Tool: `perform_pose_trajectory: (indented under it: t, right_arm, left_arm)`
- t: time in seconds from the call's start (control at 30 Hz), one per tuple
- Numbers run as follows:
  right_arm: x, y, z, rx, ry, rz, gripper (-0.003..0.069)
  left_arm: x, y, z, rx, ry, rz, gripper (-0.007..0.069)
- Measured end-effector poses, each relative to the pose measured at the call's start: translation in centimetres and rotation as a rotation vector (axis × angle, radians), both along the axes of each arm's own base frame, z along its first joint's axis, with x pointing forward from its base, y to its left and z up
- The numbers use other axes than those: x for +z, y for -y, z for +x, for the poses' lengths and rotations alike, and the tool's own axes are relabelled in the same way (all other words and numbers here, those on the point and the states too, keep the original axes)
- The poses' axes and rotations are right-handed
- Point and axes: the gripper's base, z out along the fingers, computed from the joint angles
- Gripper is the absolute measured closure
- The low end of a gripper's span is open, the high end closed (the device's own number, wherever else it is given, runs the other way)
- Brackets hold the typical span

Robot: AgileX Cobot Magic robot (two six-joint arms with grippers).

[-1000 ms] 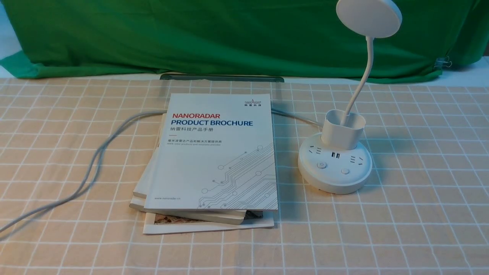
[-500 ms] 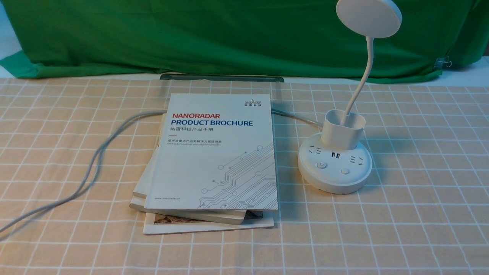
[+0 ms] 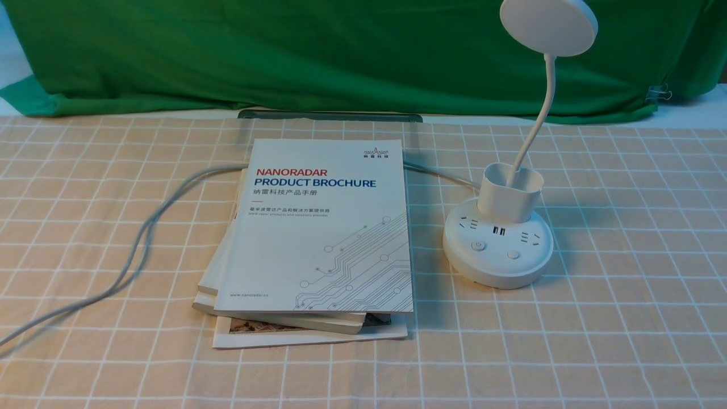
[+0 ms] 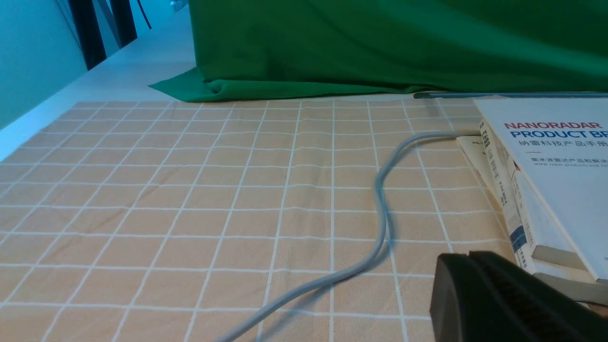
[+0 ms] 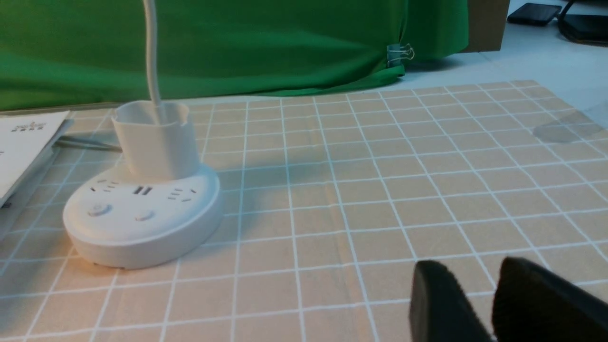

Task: Turn on the table lamp on the light coffee tablecloth with your hand.
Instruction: 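Press the button on the base of the white desk lamp with the right gripper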

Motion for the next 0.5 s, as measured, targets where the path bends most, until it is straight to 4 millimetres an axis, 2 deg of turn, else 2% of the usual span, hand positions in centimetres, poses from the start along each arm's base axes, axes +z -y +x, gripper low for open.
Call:
perform_pose_trajectory:
  t: [0.2, 0.23, 0.27, 0.3, 0.37, 0.4, 0.5]
  right_arm:
    - [-0.01, -0.18, 0.00, -0.019, 0.007, 0.270, 0.0419]
    - [-0.01, -0.22, 0.00, -0.026, 0.008, 0.345, 0.0419]
    - [0.01, -0.37, 0.01, -0.046, 0.010, 0.597, 0.0419]
    - [0.02, -0.47, 0.01, -0.059, 0.010, 0.765, 0.0419]
    - [0.02, -0.59, 0.01, -0.082, 0.006, 0.995, 0.0419]
    - [0.00, -0.63, 0.00, -0.091, 0.002, 1.066, 0.0419]
    - [-0.06, -0.65, -0.01, -0.101, -0.004, 1.122, 0.0419]
  left_arm:
    - [0.00, 0.00, 0.00, 0.000, 0.000, 0.000, 0.0603]
    - [0.00, 0.00, 0.00, 0.000, 0.000, 0.000, 0.0603]
    - [0.00, 0.00, 0.00, 0.000, 0.000, 0.000, 0.0603]
    - [0.00, 0.00, 0.00, 0.000, 0.000, 0.000, 0.0603]
    - [0.00, 0.00, 0.00, 0.000, 0.000, 0.000, 0.0603]
    - [0.00, 0.00, 0.00, 0.000, 0.000, 0.000, 0.0603]
    - [0.00, 0.00, 0.00, 0.000, 0.000, 0.000, 0.0603]
